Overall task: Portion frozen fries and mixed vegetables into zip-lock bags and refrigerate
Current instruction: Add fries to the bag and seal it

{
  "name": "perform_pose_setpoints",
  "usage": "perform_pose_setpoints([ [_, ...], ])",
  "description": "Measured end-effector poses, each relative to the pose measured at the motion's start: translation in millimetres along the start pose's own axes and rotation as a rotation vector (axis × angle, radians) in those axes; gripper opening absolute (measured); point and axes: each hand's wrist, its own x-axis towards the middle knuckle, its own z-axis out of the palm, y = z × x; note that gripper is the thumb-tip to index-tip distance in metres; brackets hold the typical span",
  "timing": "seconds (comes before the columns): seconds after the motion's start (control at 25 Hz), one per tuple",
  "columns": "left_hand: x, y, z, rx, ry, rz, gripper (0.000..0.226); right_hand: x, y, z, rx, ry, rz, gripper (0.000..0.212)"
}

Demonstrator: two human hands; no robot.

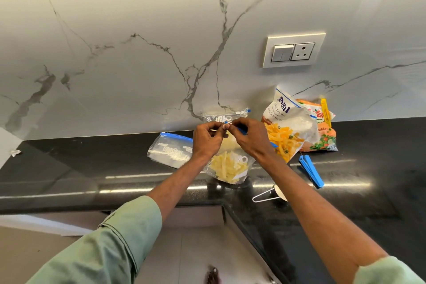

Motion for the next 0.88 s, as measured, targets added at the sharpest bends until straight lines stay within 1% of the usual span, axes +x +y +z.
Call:
perform_pose_setpoints([
  [0.04,0,1,-2,0.008,-0.028,0.017,0.012,1,0,-1,0.007,-0.051,-0.014,0.031],
  [0.12,0,2,-4,0.04,-0.039,0.049,0.012,6,1,-4,0.016,-0.116,-0.071,0.026],
  [0.24,1,0,-2,0.063,0.021,0.094,0.01,10,1,-6,0.012,-0.109,-0.108,0.02],
  [0.36,0,-2,3,0.115,0.141,0.127,0.015,10,4,-7,-0.056,-0.097,-0.153,0.019],
  [0.44,2,-2,-3,0.126,0.26,0.123,0.012,7,15,-17,-0.125,-0.116,-0.18,0.014],
  [0.52,6,-9,-17,0.087,0.376,0.088,0.01,2,39,-35,-0.197,-0.117,-0.165,0.011],
  [0.56,7,-12,-23,0.075,0.404,0.079,0.011,-1,51,-45,-0.22,-0.118,-0.134,0.011],
  [0.64,5,-16,-24,0.054,0.391,0.05,0.012,-7,65,-54,-0.238,-0.131,-0.073,0.012],
  [0.72,4,-14,-20,0.011,0.376,0.006,0.012,-7,68,-52,-0.184,-0.125,-0.025,0.014],
  [0.8,5,-13,-24,0.047,0.353,0.034,0.013,-5,64,-47,-0.106,-0.156,0.009,0.014],
  [0.88,10,-12,-32,0.086,0.2,0.042,0.019,-4,61,-43,-0.012,-0.159,0.043,0.014],
])
